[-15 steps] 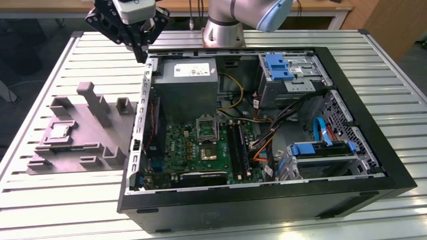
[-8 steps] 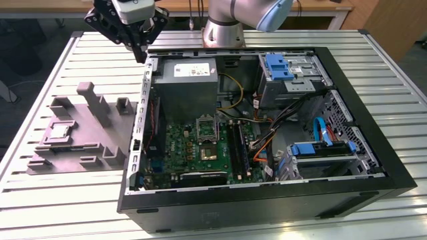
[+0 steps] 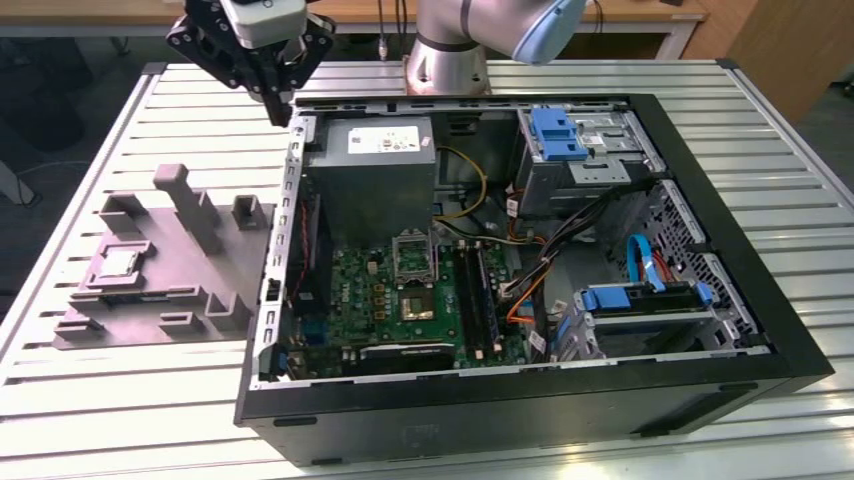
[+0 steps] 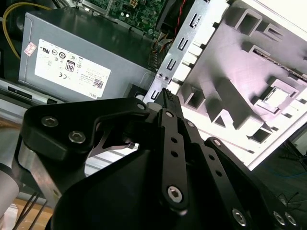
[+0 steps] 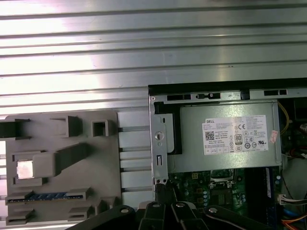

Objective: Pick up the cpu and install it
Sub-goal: 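Reach for the cpu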

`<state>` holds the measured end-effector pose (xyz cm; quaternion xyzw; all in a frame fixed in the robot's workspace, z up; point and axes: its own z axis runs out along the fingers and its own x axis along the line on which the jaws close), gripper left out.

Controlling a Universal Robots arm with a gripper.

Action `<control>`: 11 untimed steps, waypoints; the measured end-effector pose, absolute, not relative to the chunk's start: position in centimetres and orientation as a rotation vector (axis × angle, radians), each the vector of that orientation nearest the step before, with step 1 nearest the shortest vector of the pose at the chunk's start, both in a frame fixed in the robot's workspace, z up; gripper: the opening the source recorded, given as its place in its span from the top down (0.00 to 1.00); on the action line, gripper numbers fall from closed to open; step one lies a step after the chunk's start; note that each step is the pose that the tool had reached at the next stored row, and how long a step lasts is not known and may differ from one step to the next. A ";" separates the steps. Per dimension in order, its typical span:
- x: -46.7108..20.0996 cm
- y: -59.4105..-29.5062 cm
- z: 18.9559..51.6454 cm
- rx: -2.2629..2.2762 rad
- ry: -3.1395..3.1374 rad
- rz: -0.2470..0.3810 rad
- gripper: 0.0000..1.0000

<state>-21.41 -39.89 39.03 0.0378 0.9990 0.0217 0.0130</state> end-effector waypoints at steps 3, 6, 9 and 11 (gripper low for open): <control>-21.5 -39.9 39.0 0.118 3.113 0.068 0.89; -21.5 -39.9 39.0 0.118 3.112 0.068 0.89; -21.6 -39.9 39.0 0.118 3.112 0.068 0.89; -21.7 -39.9 39.0 0.118 3.113 0.068 0.89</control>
